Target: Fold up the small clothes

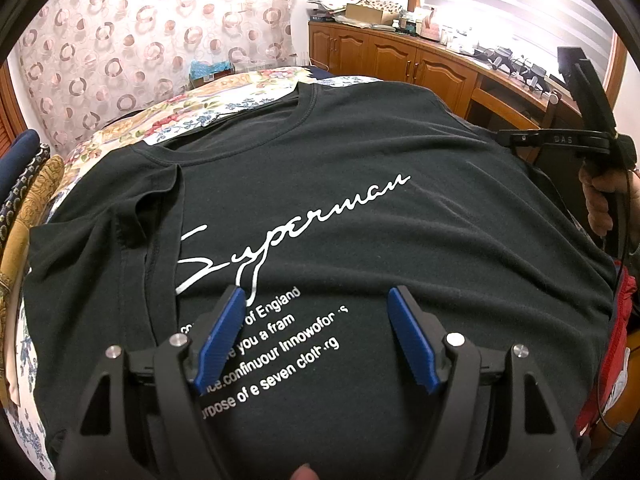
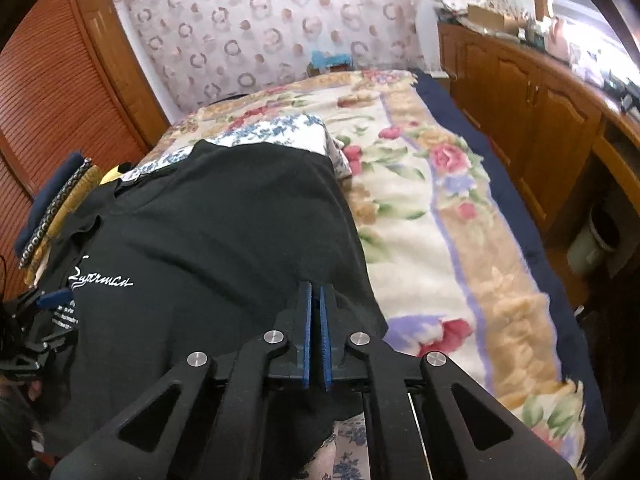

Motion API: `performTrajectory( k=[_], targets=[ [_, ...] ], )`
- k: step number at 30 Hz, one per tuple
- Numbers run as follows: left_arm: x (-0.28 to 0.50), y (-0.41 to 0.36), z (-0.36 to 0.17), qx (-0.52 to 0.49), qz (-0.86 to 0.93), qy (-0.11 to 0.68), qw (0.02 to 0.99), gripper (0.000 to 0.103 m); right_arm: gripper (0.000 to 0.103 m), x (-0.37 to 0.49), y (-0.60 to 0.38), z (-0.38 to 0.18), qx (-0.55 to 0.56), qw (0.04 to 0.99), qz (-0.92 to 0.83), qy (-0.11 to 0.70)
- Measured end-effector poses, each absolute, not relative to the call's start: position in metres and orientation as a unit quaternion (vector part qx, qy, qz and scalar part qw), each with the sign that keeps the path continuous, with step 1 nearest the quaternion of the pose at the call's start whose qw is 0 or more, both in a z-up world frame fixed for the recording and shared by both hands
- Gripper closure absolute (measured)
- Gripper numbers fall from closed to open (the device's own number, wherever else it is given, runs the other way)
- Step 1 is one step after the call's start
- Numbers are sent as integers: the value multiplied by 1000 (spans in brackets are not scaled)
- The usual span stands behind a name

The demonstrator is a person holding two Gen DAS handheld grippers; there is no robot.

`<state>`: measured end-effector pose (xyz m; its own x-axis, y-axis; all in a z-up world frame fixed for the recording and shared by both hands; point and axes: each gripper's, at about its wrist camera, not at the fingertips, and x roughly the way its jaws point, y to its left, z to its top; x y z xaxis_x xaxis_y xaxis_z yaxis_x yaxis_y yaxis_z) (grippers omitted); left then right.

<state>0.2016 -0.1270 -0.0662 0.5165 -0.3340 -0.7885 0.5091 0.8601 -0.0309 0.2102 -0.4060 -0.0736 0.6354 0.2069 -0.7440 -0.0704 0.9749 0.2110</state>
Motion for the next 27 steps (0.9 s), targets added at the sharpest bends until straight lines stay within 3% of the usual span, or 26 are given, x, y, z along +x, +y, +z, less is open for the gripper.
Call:
performTrajectory(
  k=[18,24,26,27],
  targets=[
    [201,-128,-66,103,-244,427,865,29,102,185,-325,2,3,932,161,324],
    [201,-128,-66,103,-244,427,865,29,101,180,-281,-21,-16,907,206,367],
    [201,-128,-66,103,-244,427,865,29,89,178,-282,-26,-17,905,205,372],
    [201,-128,-66,103,-244,427,865,29,75,177,-286,-27,-13,906,199,373]
  ],
)
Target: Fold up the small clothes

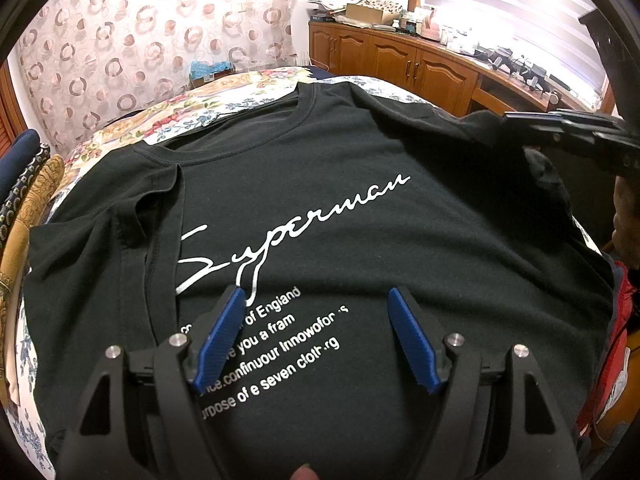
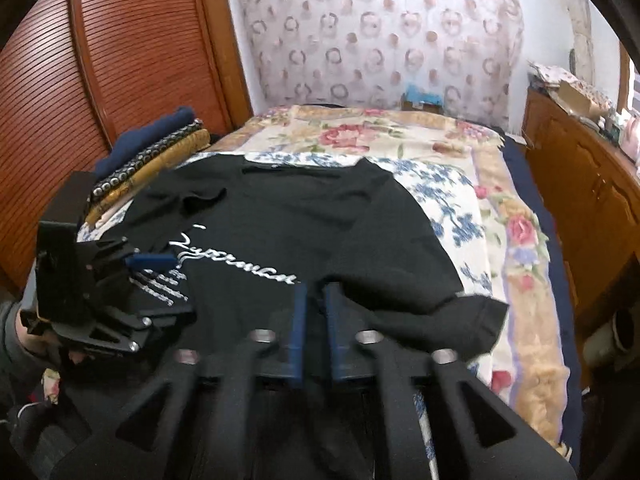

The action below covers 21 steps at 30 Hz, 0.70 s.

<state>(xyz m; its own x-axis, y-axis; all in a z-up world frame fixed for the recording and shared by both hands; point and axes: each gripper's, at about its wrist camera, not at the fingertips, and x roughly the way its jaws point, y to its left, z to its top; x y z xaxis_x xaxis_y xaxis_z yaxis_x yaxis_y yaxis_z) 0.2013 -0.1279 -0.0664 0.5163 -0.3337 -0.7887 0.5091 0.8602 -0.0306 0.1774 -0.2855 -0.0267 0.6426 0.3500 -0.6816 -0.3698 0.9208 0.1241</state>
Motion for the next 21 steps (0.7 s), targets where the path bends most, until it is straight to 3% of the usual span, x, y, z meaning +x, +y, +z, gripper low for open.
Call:
performTrajectory(
  k=[1,9,16,21],
  targets=[
    [201,-128,-66,103,-244,427,865,29,71,176,-292,-25,-6,908,191,372],
    [201,-130,-66,106,-241,427,865,28,69,168,-365,-11,38,927,114,356],
    [203,-129,-67,105,-237,428,866,25,67,198,-386,-63,61,899,85,424],
    [203,-128,-67,103,-239,428,865,25,67,205,-381,-74,68,895,89,431]
  ],
)
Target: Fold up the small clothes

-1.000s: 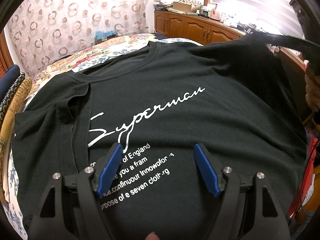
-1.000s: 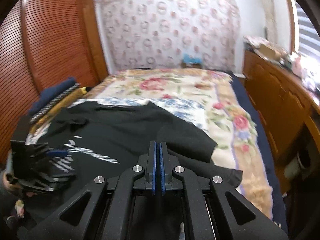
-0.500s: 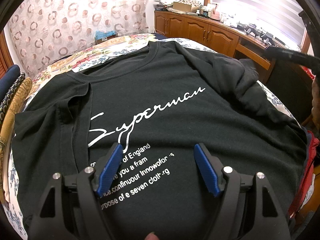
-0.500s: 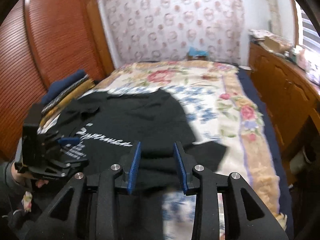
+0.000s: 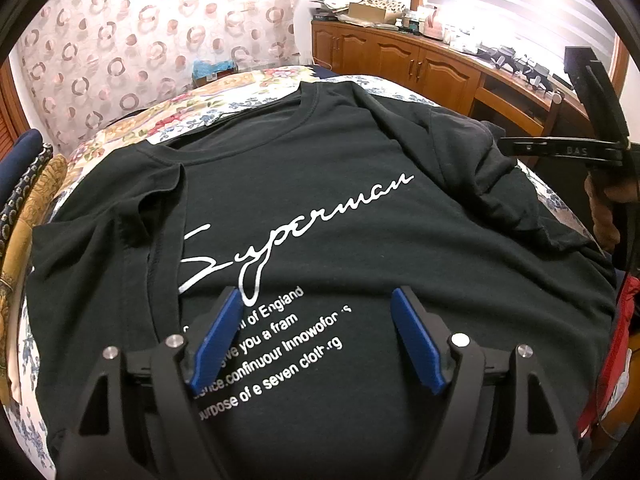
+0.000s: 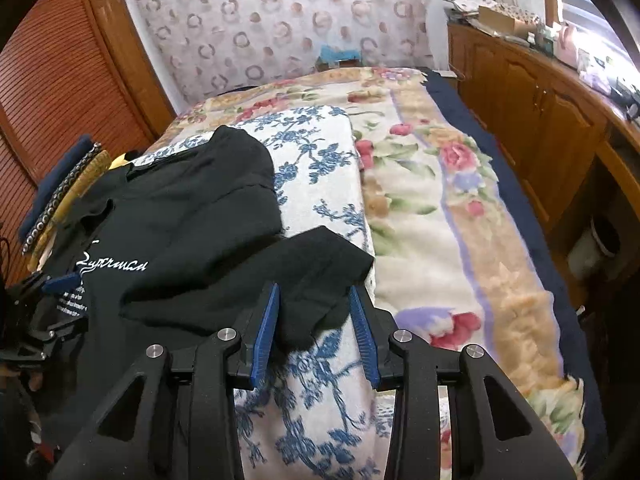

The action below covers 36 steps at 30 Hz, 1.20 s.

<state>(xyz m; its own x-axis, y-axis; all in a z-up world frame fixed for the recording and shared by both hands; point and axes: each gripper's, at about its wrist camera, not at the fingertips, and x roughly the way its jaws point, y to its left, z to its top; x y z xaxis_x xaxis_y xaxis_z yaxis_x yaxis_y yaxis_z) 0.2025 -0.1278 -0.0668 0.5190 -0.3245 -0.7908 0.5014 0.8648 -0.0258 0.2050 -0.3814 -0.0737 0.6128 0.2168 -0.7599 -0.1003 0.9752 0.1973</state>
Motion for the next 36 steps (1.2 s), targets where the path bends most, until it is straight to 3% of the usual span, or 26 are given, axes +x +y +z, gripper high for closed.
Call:
performTrajectory(
  k=[2,3,4,5,10,19,26,27,28,29,36],
  targets=[
    [202,-129,-66,104,-240,428,865,25,69,208,-375,-74,58,893,94,435],
    [201,-128,-65,102,-240,429,865,25,77,210,-373,-75,49,893,94,437],
    [200,-126,-64,99,-242,427,866,26,93,211,-371,-73,42,893,100,438],
    [197,-121,-61,91,-245,421,869,26,97,212,-368,-73,36,890,111,440],
    [182,-104,-39,80,-238,390,886,26,102,210,-346,-50,8,898,141,416],
    [162,-58,-3,44,-216,351,910,26,102,204,-271,31,-15,913,231,337],
    [157,-25,-2,21,-192,351,916,26,101,214,-182,46,-44,890,306,334],
    [158,-20,-3,18,-189,353,916,26,92,215,-172,45,-52,889,307,336],
    [158,-19,-4,18,-187,354,916,26,76,215,-169,43,-52,888,309,337],
    [157,-14,-5,17,-184,355,917,26,70,215,-168,42,-50,888,308,337],
    [161,-12,-9,12,-183,355,917,26,69,210,-216,24,-36,897,260,355]
  ],
)
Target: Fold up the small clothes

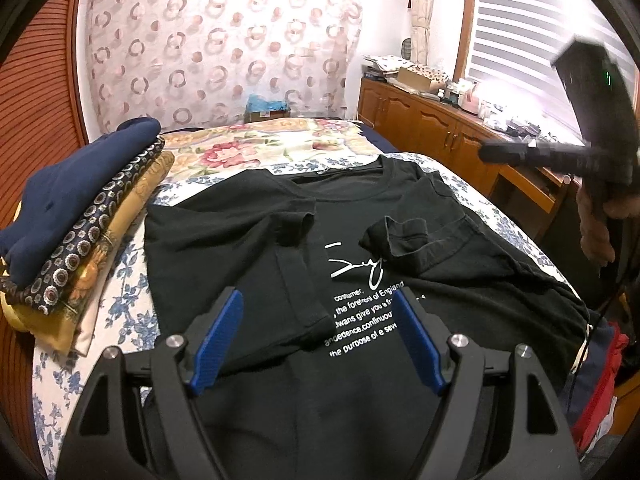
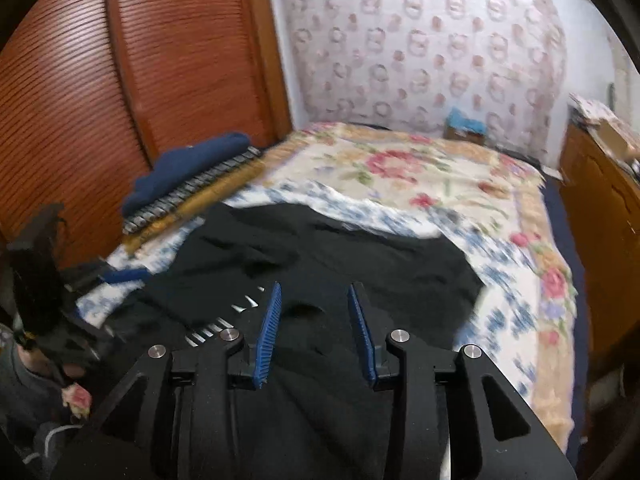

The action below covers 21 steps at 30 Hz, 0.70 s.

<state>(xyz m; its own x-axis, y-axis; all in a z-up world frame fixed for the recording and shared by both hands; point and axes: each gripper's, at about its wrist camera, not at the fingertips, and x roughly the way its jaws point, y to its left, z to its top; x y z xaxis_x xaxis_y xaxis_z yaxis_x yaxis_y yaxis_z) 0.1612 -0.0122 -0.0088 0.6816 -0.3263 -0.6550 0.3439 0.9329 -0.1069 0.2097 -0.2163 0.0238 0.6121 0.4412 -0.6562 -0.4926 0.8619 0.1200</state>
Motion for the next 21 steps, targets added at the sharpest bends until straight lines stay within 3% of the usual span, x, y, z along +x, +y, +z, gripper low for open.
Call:
performTrajectory(
  k=[12,14,15,16,21],
  targets=[
    [169,-32,-13,22,-191,359,913,26,70,216,-257,-63,-11,871,206,446],
    [170,-32,-14,20,-191,360,913,26,80,216,-252,-67,-13,869,208,448],
    [169,-32,-13,19,-190,360,913,26,93,215,-251,-67,-13,869,212,447],
    [169,-32,-13,19,-190,360,913,26,98,212,-249,-65,-15,870,222,441],
    [169,-30,-14,18,-188,360,914,26,99,183,-241,-40,-22,881,257,397]
  ],
)
